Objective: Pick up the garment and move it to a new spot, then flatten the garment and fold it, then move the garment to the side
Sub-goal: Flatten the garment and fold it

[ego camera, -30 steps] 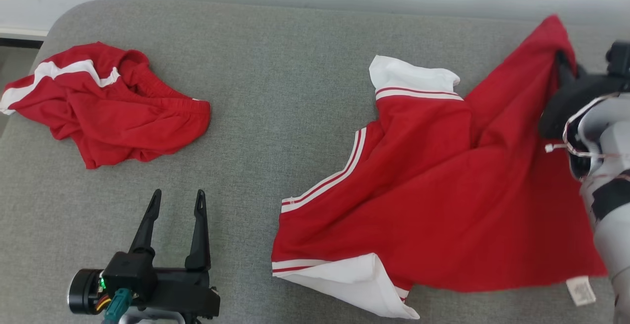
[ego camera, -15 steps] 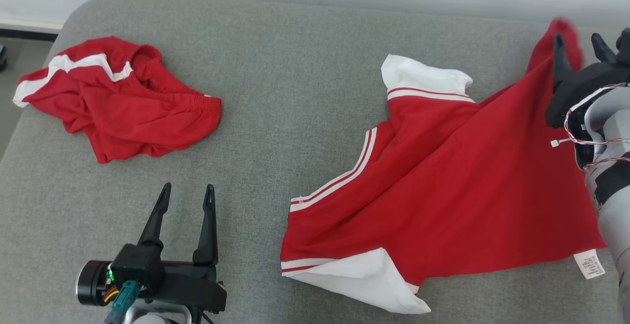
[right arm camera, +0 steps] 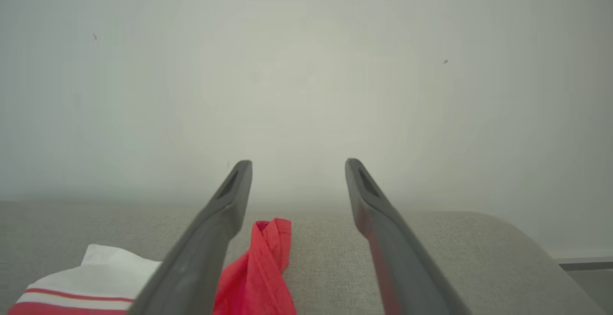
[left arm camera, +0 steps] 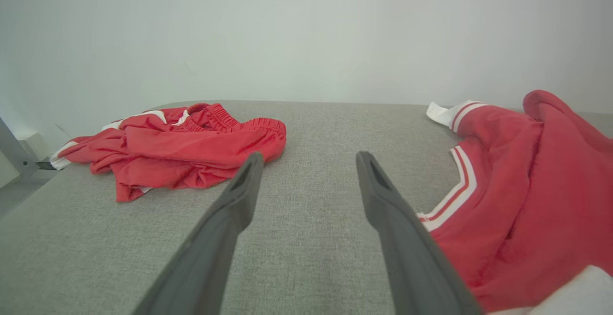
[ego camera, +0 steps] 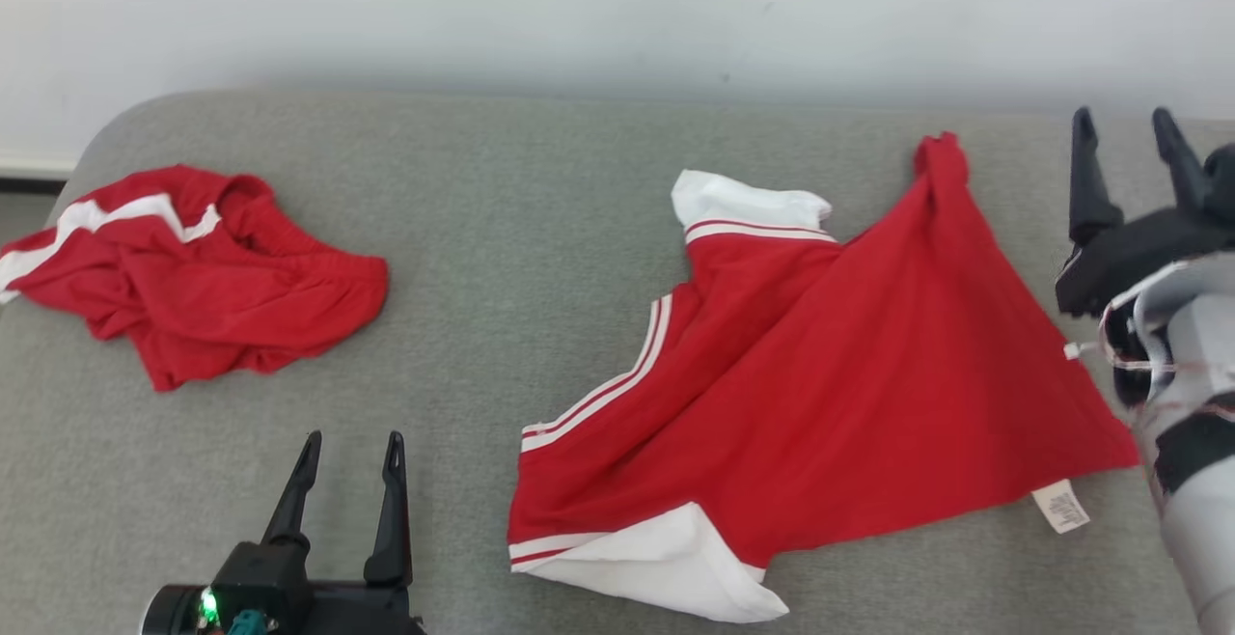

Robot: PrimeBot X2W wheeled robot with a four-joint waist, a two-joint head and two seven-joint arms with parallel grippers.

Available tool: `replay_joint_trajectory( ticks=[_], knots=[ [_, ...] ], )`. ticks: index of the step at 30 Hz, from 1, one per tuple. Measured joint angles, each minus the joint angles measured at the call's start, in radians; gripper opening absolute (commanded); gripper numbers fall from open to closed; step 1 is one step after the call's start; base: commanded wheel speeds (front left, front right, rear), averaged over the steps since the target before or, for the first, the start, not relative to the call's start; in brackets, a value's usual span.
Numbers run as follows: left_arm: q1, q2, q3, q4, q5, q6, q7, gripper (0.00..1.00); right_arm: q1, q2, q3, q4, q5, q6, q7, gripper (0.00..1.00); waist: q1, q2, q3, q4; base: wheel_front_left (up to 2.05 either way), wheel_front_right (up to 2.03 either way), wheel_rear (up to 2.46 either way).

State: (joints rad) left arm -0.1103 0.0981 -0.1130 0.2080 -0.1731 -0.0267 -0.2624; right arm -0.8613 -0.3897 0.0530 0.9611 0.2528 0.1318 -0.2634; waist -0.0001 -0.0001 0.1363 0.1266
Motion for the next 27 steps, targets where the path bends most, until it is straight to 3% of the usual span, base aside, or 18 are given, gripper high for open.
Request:
replay_joint_trajectory(
  ticks=[7,14,22,27],
  knots=[
    [0.025,0.009,-0.003,0.005,-0.001,-0.006,0.0,1.0,0.26,0.012,-0.006,-0.298,0.075,0.0,-0.001,1.0,0.0,0.0,-0.043,-0.078,0.0,0.0,0.0],
    [0.006,0.015,-0.007,0.009,-0.001,-0.005,0.0,1.0,0.492,0.085,-0.05,-0.523,0.133,0.0,0.009,1.0,0.0,0.0,-0.056,-0.133,0.0,0.0,0.0],
    [-0.018,0.045,-0.012,0.029,0.001,-0.011,0.006,1.0,0.653,0.152,-0.102,-0.75,0.091,0.0,0.072,1.0,0.0,0.0,-0.051,-0.171,0.0,0.0,0.0],
    [-0.084,0.089,-0.018,0.045,-0.002,-0.048,0.04,1.0,0.692,0.193,-0.109,-0.819,0.06,0.0,0.098,1.0,0.0001,0.0,-0.038,-0.187,0.0,0.0,0.0]
  ],
)
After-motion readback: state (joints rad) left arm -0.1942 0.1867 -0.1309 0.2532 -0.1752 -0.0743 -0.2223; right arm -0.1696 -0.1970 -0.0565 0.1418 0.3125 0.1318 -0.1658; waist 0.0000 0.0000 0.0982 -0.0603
